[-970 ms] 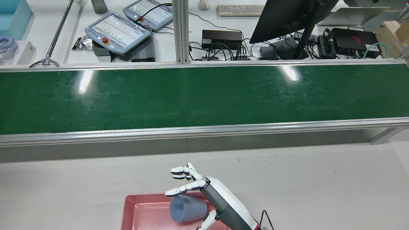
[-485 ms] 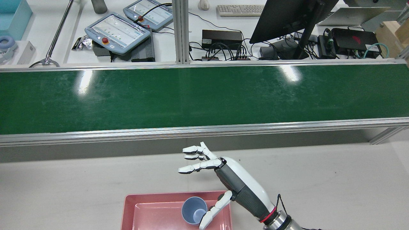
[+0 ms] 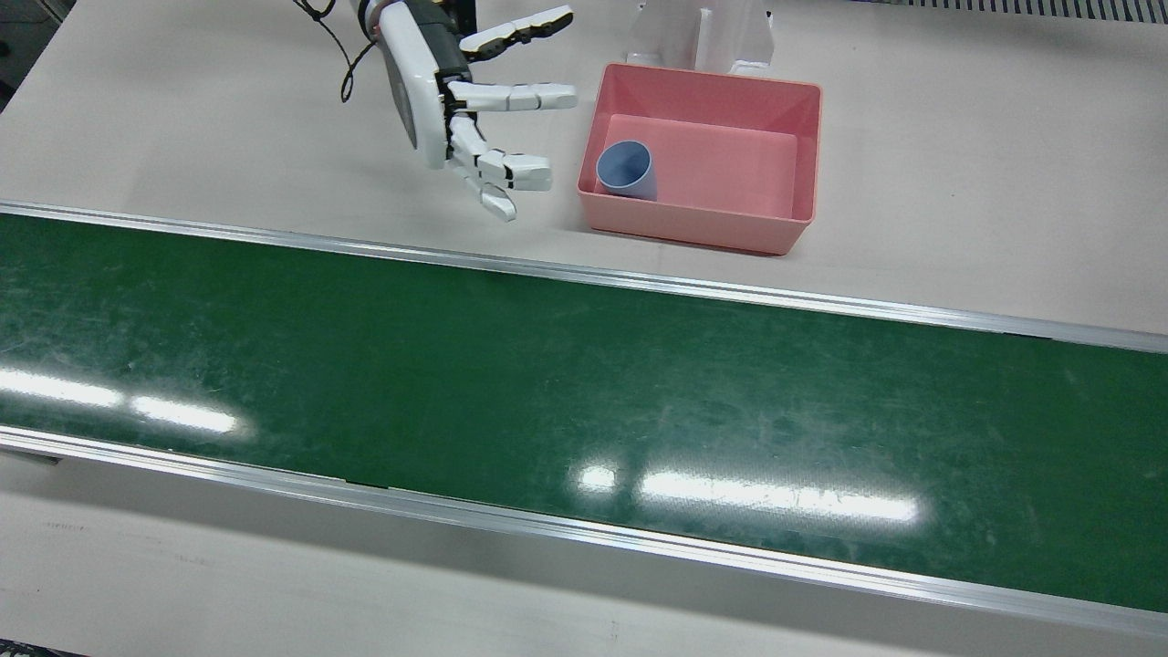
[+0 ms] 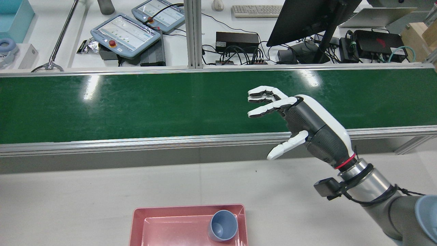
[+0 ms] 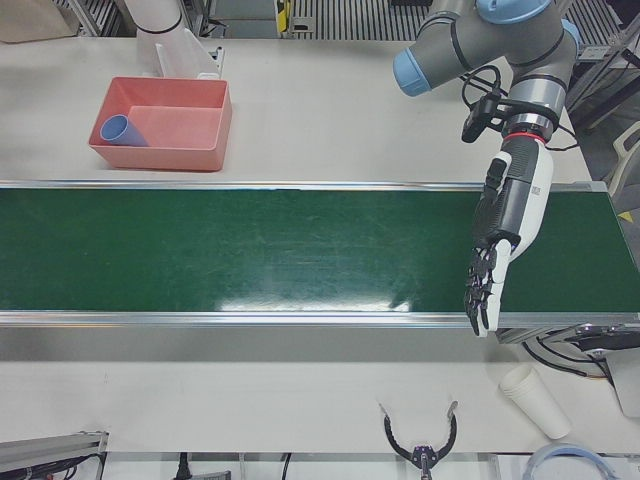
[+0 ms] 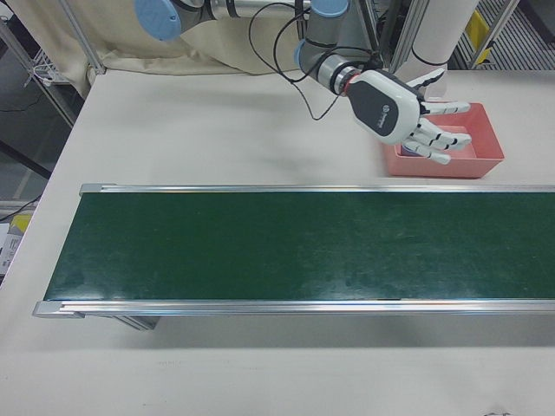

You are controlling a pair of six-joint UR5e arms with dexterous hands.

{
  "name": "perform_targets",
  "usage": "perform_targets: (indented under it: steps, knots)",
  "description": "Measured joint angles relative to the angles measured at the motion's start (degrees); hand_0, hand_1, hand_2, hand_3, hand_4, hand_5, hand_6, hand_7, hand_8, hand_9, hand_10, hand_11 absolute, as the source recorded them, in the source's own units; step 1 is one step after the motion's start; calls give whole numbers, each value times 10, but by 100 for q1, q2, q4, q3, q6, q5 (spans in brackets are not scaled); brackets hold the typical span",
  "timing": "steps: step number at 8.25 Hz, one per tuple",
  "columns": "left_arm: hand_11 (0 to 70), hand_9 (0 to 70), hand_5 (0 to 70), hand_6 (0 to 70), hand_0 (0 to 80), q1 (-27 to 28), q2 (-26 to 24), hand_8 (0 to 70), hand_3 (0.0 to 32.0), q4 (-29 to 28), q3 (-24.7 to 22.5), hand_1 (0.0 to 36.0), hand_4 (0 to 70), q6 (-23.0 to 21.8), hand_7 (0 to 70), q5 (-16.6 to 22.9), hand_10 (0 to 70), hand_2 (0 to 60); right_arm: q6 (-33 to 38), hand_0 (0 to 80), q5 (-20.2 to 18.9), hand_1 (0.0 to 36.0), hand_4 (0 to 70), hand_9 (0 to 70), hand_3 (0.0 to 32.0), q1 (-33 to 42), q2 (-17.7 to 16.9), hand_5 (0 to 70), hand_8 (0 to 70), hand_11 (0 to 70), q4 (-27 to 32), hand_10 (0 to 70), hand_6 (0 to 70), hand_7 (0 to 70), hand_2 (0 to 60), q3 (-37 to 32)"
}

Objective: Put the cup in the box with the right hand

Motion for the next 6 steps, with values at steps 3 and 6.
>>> perform_targets:
  steps: [3,6]
  knots:
    - [0,0,0,0,0,-1,0,0,0,-2,0,0,0,0,0,0,0,0,1877,568,-1575,159,170,276,0,2403,-739,86,180,150,-569,91,88,288,42,-626]
    - [0,0,0,0,0,-2,0,0,0,-2,0,0,0,0,0,0,0,0,2804,563,-2831,159,312,290,0,4543,-1030,79,185,167,395,105,98,340,54,-2065]
